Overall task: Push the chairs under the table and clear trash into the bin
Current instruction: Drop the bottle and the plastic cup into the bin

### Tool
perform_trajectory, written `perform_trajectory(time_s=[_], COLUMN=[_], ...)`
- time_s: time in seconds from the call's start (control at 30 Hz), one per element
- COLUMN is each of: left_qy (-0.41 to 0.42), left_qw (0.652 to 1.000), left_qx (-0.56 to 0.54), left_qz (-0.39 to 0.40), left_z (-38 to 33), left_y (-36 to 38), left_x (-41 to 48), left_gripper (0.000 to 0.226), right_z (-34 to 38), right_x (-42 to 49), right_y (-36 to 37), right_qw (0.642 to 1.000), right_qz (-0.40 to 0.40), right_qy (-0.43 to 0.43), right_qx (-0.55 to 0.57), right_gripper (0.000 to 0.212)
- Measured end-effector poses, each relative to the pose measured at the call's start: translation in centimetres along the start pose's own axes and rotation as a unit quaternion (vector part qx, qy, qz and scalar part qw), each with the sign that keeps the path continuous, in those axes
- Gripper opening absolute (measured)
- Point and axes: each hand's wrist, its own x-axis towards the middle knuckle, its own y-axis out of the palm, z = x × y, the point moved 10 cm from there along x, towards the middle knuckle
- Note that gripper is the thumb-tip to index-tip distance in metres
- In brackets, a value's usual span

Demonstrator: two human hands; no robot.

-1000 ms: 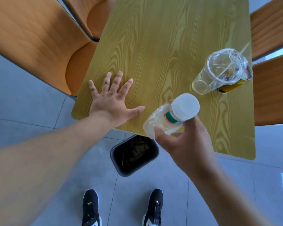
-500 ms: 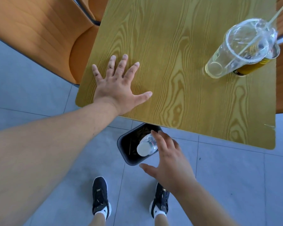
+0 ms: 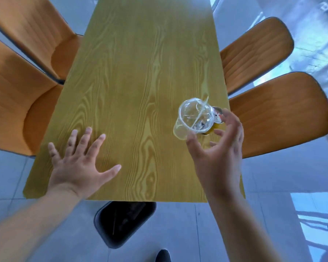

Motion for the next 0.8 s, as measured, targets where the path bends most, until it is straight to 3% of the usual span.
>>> perform_trajectory(time_s=[0.1,0.2,0.37,0.6,0.8], left_qy=[-0.003,-0.004,-0.005,-0.002,-0.001], left_qw=[1.0,1.0,1.0,1.0,1.0], left_qx=[-0.005,-0.008,-0.004,-0.01,0.003], left_qz=[0.004,0.002,-0.004,-0.009,-0.012], left_z=[0.0,-0.1,0.0,-0.2,-0.2], left_y=[0.0,0.0,0.1,0.0,0.0], left_x=[0.0,0.1,0.2,0.2,0.2], left_gripper=[0.103,0.103,0.103,0.103,0.105], right_z=[-0.6,-1.5,-2.9,-2.9,0.3], right_x=[3.2,5.0,5.8,4.1,-5.3], right_y=[0.2,2.2,5.3,5.9,4.6], right_qw=[0.999,0.99,0.968,0.977,0.966], right_qz=[0.019,0.105,0.194,0.186,0.247], right_qy=[0.015,0.039,0.05,0.035,0.006], right_qx=[-0.045,-0.09,-0.152,-0.102,-0.069], right_gripper=[0.097,0.107,0.1,0.082,0.079])
